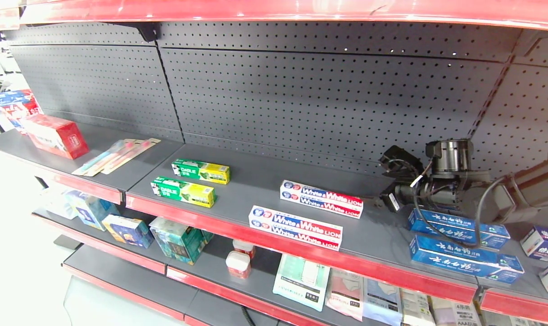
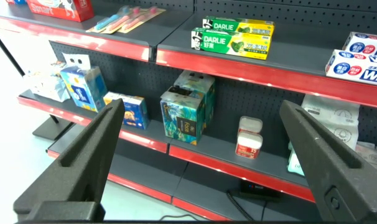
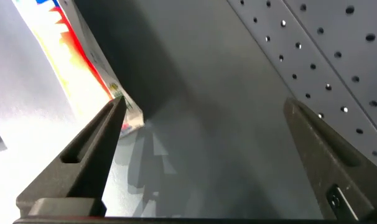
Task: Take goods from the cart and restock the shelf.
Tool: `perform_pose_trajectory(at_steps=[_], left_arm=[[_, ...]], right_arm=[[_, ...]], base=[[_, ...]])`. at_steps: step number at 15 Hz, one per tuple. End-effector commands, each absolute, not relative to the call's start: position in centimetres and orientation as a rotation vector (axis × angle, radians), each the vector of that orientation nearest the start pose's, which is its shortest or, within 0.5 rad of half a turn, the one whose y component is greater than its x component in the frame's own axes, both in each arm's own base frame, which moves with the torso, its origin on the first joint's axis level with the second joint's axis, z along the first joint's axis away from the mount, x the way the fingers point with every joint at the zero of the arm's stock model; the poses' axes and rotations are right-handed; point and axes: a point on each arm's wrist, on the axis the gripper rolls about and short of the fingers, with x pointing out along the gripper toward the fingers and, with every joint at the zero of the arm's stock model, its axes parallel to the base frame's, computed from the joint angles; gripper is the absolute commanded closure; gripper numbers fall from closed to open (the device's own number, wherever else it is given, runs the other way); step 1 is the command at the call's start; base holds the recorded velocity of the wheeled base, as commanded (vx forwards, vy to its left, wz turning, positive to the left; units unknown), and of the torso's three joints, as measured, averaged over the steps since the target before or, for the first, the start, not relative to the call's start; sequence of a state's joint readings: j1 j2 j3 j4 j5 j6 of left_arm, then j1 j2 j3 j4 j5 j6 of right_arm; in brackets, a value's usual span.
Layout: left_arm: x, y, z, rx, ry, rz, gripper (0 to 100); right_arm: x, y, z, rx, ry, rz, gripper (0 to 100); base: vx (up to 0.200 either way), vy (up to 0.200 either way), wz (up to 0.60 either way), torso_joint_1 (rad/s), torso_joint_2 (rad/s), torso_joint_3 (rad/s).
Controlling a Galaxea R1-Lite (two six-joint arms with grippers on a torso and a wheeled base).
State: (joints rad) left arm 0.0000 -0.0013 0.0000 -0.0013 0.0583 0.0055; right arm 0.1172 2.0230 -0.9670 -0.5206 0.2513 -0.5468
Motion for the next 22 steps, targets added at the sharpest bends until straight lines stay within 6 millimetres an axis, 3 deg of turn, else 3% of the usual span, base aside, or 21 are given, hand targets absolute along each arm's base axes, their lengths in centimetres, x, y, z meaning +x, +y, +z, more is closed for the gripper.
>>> perform_pose_trajectory(at_steps=[1,7,10,14,15,16,17,19,20,22], left_arm=[[-2.3,0.1,7.6,0.006,-0.001,0.058,0],[-2.3,0.1,7.6,0.006,-0.001,0.058,0],[-2.3,0.1,7.6,0.006,-0.001,0.060,0],[-2.3,0.1,7.6,0.006,-0.001,0.058,0],[-2.3,0.1,7.6,0.006,-0.001,0.058,0],[-2.3,0.1,7.6,0.005,-0.001,0.058,0],[-2.3,0.1,7.6,0.005,-0.001,0.058,0],[-2.3,0.1,7.6,0.005,-0.001,0.058,0],[-2.3,0.1,7.6,0.006,-0.001,0.058,0],[-2.3,0.1,7.6,0.006,-0.001,0.058,0]], right_arm=[[36.7,5.2,10.4,-0.492,0.410,0.500,0],[36.6,4.1,10.5,-0.488,0.421,0.459,0],[35.9,3.2,12.1,-0.488,0.386,0.426,0],[28.2,1.7,14.7,-0.409,0.403,0.328,0],[27.1,1.6,15.0,-0.380,0.403,0.309,0],[23.8,1.4,16.4,-0.285,0.371,0.242,0],[21.7,1.5,17.1,-0.236,0.342,0.224,0],[14.9,0.7,17.8,-0.200,0.240,0.181,0],[11.4,0.2,16.8,-0.196,0.231,0.151,0],[6.5,-0.2,15.4,-0.160,0.172,0.082,0]], base=[[0.000,0.000,0.00,0.000,0.00,0.000],[0.000,0.000,0.00,0.000,0.00,0.000],[0.000,0.000,0.00,0.000,0.00,0.000],[0.000,0.000,0.00,0.000,0.00,0.000],[0.000,0.000,0.00,0.000,0.00,0.000],[0.000,0.000,0.00,0.000,0.00,0.000],[0.000,0.000,0.00,0.000,0.00,0.000],[0.000,0.000,0.00,0.000,0.00,0.000],[0.000,0.000,0.00,0.000,0.00,0.000],[0.000,0.000,0.00,0.000,0.00,0.000]])
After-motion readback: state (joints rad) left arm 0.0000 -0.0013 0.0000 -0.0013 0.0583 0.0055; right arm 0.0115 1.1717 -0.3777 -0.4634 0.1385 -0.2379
